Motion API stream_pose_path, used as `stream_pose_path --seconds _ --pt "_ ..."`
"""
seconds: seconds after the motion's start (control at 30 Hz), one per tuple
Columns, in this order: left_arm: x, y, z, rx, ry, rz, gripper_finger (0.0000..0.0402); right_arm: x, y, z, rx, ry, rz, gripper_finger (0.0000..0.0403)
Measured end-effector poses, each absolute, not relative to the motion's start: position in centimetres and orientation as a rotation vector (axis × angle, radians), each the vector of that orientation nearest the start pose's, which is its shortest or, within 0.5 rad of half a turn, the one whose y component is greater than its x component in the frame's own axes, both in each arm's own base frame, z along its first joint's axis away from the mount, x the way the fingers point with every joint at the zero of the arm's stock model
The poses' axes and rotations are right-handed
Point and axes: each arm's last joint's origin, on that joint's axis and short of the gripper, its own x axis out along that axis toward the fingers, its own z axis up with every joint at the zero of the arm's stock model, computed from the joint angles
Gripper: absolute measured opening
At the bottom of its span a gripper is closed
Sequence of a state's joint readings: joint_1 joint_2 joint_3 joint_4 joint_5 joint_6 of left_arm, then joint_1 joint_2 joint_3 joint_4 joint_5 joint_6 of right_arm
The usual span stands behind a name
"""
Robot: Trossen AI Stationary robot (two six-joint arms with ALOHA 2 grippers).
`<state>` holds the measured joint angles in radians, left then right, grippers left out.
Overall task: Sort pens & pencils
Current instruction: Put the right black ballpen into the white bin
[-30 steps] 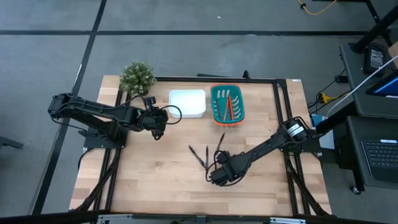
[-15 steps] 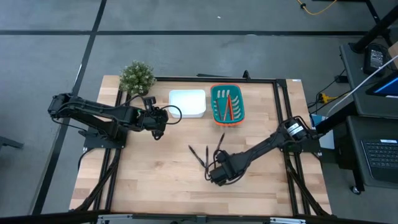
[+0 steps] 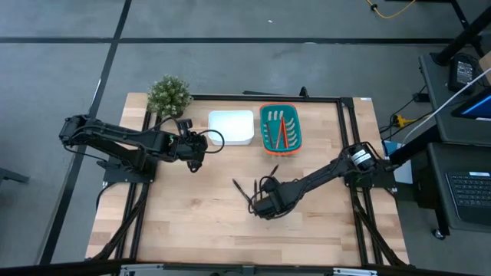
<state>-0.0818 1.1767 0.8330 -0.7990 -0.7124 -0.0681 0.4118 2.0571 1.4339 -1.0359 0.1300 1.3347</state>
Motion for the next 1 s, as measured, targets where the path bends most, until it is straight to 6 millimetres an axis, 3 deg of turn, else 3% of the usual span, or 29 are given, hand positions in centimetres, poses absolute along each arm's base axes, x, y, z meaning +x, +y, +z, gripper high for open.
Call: stream_pose_path --seconds 0.2,0.47,0.67,1.0 --pt "20.8 0.2 23.9 0.383 1.05 0.586 0.005 34.9 15.2 17.8 0.608 1.402 -0.82 0.0029" --pt "20.6 -0.3 23.7 0.358 1.082 0.514 0.005 36.4 14.9 24.4 0.524 1.261 -0.825 0.0029" --pt "20.0 -0.4 23.6 0.423 1.129 0.541 0.005 38.5 10.0 26.8 0.454 1.211 -0.798 0.0029" --pt "19.1 0.2 23.6 0.543 1.192 0.652 0.005 42.1 0.3 27.4 0.396 1.105 -0.663 0.0029"
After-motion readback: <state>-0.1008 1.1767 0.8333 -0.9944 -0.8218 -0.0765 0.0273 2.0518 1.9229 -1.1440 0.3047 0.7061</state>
